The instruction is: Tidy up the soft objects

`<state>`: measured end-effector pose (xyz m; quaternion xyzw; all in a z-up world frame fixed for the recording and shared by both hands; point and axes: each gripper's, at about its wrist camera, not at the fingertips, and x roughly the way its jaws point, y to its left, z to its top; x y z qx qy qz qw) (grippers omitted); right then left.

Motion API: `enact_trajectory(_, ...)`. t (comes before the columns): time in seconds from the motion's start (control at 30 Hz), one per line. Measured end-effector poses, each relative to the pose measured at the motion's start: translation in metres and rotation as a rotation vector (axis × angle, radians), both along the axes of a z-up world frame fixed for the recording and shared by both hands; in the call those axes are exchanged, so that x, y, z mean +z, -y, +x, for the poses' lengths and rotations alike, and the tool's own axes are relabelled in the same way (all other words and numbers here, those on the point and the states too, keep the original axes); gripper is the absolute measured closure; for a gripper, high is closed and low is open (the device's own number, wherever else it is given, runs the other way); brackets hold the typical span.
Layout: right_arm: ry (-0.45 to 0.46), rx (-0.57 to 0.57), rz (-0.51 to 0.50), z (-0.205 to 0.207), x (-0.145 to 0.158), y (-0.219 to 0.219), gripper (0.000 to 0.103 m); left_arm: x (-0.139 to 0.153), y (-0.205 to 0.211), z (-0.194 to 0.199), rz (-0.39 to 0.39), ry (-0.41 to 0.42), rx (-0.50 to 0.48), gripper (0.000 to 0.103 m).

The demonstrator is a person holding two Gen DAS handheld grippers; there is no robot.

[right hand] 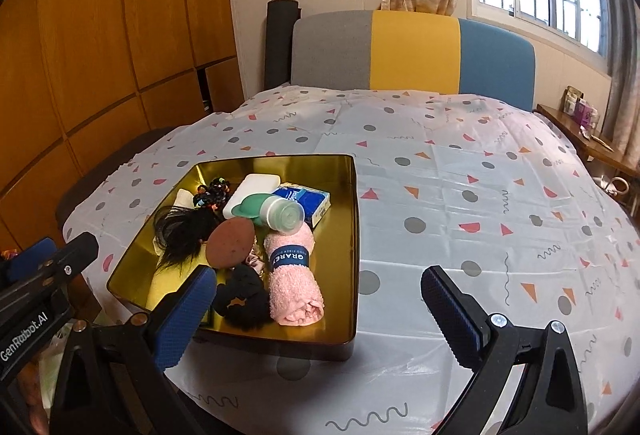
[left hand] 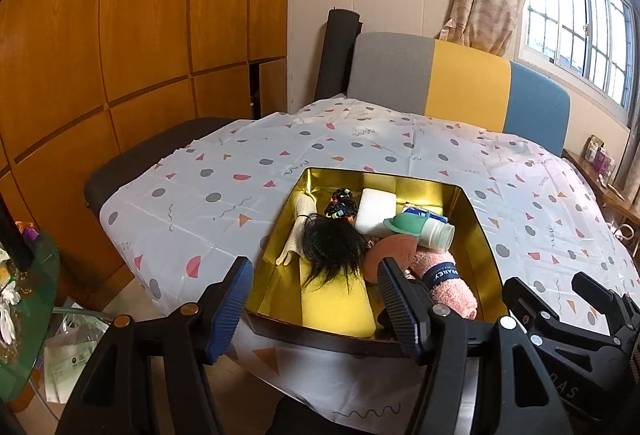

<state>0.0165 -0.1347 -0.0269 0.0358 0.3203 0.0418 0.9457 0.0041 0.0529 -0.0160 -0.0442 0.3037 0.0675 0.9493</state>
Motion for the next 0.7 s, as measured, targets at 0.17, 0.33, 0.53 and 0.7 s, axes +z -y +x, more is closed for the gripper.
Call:
enact_trajectory(0.17, -0.002, 0.003, 0.003, 0.0006, -0.0007, 0.0006, 0.000, -0.0006, -0.0008, 0.0008, -0.006, -0.002, 0.001, 0.037)
enact_trajectory(0.33, 0.000, 0.001, 0.006, 0.0000, -0.0008, 0.0008, 0.000, -0.0004, -0.0015, 0.0001, -0.006, -0.002, 0.006, 0.038)
enact_trajectory(0.53, -0.006, 0.002, 0.009, 0.0004, -0.0005, 0.0018, 0.000, -0.0008, -0.0004, 0.0001, -0.001, -0.009, 0.003, 0.037)
enact_trajectory(0.7, -0.006, 0.003, 0.009, 0.0003, -0.0007, 0.0021, 0.000, -0.0005, -0.0007, 0.0008, -0.002, -0.012, 0.007, 0.038)
